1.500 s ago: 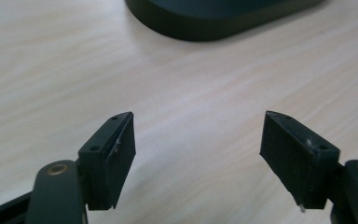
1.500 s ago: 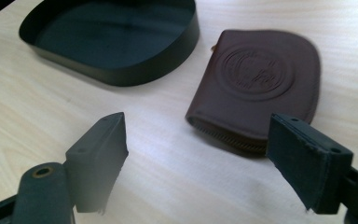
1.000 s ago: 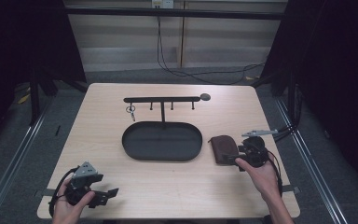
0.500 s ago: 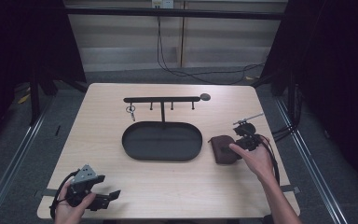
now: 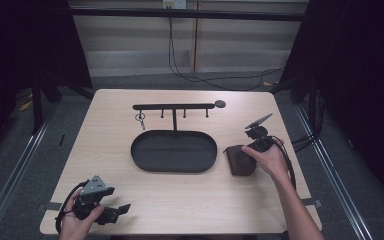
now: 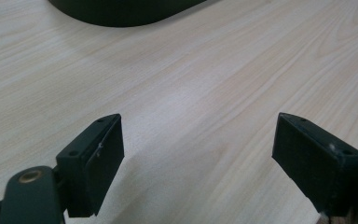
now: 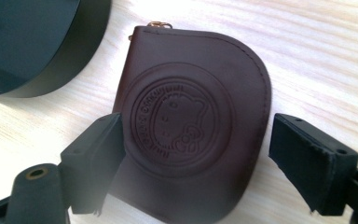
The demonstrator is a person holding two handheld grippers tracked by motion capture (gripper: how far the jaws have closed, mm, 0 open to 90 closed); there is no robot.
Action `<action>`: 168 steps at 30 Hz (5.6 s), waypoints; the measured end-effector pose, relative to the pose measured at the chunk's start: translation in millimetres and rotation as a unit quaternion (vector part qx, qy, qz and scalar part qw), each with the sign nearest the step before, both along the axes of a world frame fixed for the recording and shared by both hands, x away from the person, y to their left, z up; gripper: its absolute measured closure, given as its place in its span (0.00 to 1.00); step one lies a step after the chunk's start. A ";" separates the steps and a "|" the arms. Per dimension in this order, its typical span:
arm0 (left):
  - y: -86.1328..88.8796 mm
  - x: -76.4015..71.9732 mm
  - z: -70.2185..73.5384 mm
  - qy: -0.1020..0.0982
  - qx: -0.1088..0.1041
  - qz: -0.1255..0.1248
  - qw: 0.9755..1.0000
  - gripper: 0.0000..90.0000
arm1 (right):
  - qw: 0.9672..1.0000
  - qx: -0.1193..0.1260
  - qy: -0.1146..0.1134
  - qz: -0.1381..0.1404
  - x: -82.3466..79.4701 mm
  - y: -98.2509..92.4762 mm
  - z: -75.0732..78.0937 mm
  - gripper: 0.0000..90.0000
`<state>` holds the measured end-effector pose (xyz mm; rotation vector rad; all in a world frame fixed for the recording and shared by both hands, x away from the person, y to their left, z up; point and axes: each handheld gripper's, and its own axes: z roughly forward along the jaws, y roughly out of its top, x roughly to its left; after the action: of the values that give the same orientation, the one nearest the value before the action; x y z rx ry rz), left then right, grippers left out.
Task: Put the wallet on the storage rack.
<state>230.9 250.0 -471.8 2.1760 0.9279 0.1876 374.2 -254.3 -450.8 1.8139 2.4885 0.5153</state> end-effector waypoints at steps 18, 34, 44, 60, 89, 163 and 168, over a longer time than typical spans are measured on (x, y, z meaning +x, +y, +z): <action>-0.4 2.9 -0.1 0.005 0.001 -0.006 1.000 0.18 | 0.999 -0.014 0.048 0.006 15.3 7.2 -16.9 0.09; -0.3 3.7 0.2 0.009 0.003 -0.013 1.000 0.18 | 0.996 0.042 0.085 -0.008 25.3 -2.1 -24.8 0.12; 2.6 3.9 1.1 0.009 -0.001 -0.009 1.000 0.18 | 0.995 0.066 0.075 -0.029 24.5 -12.7 -20.6 0.28; 4.4 4.3 0.2 0.015 0.000 -0.008 1.000 0.18 | 0.997 0.050 0.047 -0.043 18.5 -14.1 -7.1 0.49; 4.7 4.6 -0.6 0.020 -0.003 -0.010 1.000 0.18 | 0.998 -0.002 0.050 -0.049 16.5 -6.1 29.9 0.73; 8.2 7.1 -1.9 0.028 -0.010 0.002 1.000 0.18 | 1.000 -0.012 -0.018 0.011 30.8 51.4 131.8 0.84; 8.3 7.3 -2.4 0.030 -0.009 0.001 0.999 0.18 | 1.000 0.013 -0.016 0.012 32.2 56.8 127.4 0.84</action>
<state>238.2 258.3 -474.2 2.1739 0.9630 0.1140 406.4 -197.5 -323.3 1.7711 2.4975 0.5765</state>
